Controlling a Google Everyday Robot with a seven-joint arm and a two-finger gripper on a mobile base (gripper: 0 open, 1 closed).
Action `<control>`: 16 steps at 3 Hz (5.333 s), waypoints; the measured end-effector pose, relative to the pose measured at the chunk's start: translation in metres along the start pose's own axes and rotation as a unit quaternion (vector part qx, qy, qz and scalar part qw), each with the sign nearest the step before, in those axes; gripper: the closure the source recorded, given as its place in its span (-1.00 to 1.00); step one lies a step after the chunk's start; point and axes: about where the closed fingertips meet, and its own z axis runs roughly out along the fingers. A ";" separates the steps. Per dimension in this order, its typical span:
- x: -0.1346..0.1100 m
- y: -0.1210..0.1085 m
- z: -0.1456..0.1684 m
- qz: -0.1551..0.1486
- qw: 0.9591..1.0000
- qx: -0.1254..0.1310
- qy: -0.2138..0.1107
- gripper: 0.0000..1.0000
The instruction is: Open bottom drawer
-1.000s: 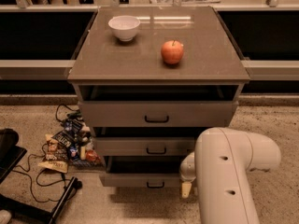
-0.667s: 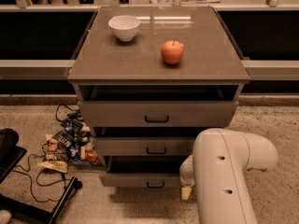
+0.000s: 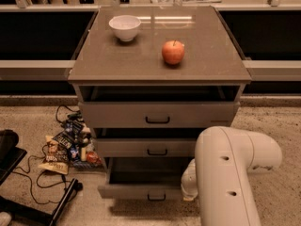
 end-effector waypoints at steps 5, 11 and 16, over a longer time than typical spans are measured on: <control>0.006 0.010 -0.009 0.006 1.000 0.007 0.014 -0.81; 0.014 0.112 -0.002 0.012 0.996 -0.082 0.019 0.31; 0.020 0.147 0.010 0.036 0.994 -0.105 -0.005 -0.67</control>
Offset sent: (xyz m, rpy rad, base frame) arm -0.0049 -0.0020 0.0076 -0.0157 -0.0072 -0.0071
